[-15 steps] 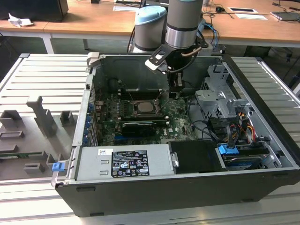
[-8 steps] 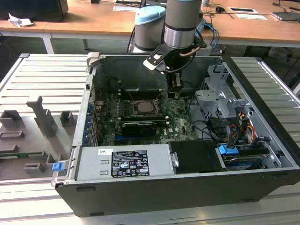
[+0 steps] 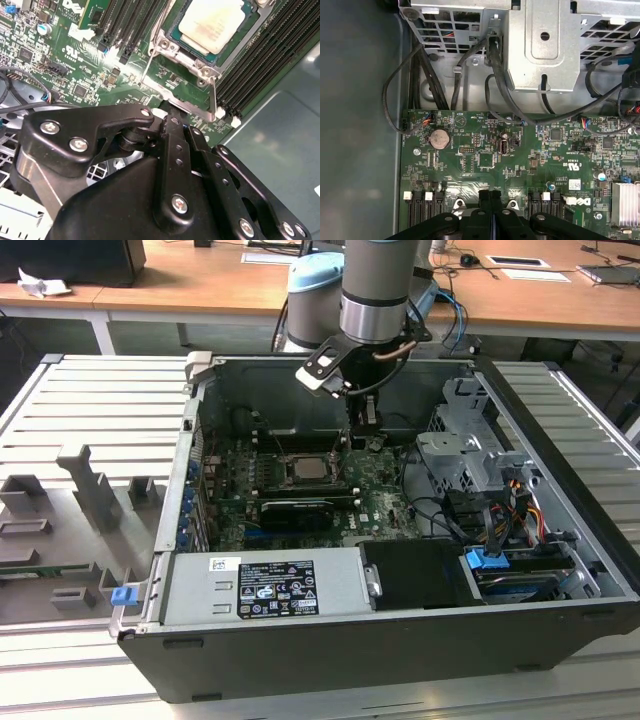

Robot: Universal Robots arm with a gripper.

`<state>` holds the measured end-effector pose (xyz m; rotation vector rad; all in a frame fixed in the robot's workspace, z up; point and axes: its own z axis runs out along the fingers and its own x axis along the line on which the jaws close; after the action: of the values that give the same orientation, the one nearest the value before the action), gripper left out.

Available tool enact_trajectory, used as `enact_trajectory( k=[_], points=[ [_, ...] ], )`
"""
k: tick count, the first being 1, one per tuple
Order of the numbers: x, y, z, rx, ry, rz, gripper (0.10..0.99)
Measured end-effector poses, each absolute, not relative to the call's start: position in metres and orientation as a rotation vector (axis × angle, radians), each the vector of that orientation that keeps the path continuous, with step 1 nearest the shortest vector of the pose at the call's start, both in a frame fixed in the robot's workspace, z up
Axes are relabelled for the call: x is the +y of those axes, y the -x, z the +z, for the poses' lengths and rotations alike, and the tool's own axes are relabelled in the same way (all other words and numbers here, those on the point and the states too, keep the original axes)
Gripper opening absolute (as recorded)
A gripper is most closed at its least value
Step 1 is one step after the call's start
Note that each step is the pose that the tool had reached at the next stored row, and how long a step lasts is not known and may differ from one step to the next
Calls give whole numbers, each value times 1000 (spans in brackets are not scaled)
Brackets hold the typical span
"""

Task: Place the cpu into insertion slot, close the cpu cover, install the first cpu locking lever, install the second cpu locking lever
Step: 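Close the cpu cover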

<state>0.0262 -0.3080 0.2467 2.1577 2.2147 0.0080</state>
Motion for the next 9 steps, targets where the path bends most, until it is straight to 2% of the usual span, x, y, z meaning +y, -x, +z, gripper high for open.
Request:
enact_trajectory(
  k=[9],
  points=[
    [-308,-21,247,2215,-2158,8,106]
  ],
)
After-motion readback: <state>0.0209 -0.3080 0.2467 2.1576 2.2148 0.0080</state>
